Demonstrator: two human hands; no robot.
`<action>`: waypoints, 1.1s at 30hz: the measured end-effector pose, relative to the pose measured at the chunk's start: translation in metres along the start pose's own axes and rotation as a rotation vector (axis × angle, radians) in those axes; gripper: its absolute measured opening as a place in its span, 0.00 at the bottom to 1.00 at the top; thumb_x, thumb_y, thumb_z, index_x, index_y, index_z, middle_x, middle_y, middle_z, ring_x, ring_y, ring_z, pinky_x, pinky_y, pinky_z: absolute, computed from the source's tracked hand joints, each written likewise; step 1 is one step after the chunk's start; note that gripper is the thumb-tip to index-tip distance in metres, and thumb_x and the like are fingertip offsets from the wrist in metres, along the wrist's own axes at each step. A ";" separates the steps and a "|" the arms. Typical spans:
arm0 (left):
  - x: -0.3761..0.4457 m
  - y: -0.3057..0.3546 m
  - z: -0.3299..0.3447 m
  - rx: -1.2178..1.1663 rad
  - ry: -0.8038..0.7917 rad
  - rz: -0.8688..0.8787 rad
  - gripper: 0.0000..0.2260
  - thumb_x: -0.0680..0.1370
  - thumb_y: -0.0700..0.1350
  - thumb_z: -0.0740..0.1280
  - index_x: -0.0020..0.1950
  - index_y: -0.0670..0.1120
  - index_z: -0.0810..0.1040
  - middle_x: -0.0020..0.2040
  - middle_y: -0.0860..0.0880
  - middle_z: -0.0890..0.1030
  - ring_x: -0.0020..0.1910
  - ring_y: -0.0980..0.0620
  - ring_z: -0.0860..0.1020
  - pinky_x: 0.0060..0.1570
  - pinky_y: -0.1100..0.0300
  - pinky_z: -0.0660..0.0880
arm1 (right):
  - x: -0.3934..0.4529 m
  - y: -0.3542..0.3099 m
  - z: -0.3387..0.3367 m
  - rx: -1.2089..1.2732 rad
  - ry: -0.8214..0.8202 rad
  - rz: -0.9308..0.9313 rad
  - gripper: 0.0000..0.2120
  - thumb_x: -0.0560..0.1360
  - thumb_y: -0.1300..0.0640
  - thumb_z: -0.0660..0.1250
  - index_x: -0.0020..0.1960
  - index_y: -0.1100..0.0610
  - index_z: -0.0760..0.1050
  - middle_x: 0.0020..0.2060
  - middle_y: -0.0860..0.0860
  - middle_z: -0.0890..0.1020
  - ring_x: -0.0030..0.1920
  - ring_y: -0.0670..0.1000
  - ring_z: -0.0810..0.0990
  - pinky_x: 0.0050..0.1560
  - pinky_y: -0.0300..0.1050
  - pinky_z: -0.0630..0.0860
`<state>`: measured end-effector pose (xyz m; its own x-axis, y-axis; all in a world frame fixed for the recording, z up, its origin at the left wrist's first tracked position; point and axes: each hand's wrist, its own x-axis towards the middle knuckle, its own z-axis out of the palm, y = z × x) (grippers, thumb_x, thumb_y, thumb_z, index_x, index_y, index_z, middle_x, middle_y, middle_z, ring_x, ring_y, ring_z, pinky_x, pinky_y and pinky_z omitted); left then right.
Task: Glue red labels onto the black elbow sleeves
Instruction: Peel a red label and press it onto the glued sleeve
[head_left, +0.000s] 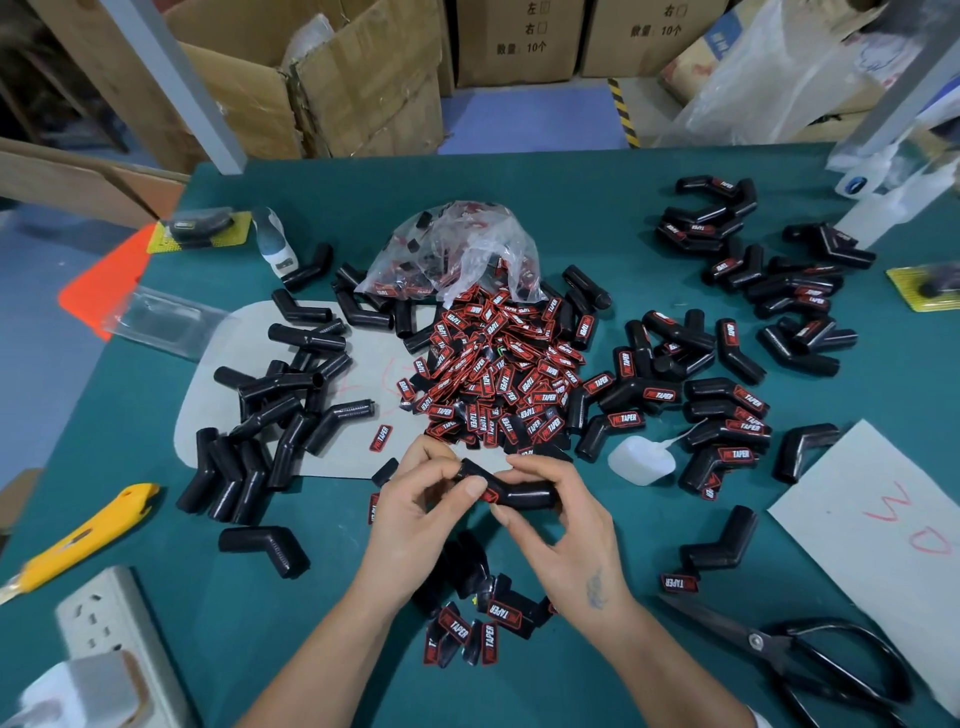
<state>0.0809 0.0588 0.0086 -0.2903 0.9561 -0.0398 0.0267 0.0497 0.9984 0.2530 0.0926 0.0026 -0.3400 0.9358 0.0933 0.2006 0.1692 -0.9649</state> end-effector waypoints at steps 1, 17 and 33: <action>0.001 0.000 -0.002 -0.025 -0.028 -0.013 0.18 0.79 0.54 0.69 0.40 0.39 0.78 0.44 0.52 0.72 0.40 0.52 0.69 0.42 0.57 0.68 | 0.000 -0.001 -0.001 0.062 -0.018 0.049 0.19 0.76 0.48 0.74 0.64 0.35 0.75 0.58 0.41 0.85 0.62 0.47 0.83 0.62 0.36 0.75; 0.000 0.001 -0.009 0.050 -0.166 0.115 0.13 0.82 0.48 0.66 0.50 0.37 0.79 0.47 0.50 0.73 0.43 0.51 0.72 0.45 0.59 0.69 | 0.008 -0.008 -0.012 0.324 -0.113 0.077 0.09 0.80 0.47 0.72 0.59 0.48 0.81 0.56 0.51 0.84 0.62 0.53 0.82 0.63 0.45 0.76; -0.007 0.004 -0.001 0.331 -0.153 0.275 0.04 0.82 0.47 0.67 0.49 0.52 0.80 0.45 0.61 0.72 0.43 0.59 0.74 0.46 0.68 0.69 | 0.005 -0.002 -0.008 0.131 0.047 -0.121 0.03 0.79 0.58 0.74 0.51 0.52 0.85 0.51 0.43 0.86 0.55 0.51 0.86 0.59 0.41 0.78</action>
<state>0.0824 0.0522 0.0128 -0.0853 0.9772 0.1942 0.3946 -0.1459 0.9072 0.2587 0.0993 0.0066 -0.3110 0.9248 0.2191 0.0385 0.2427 -0.9693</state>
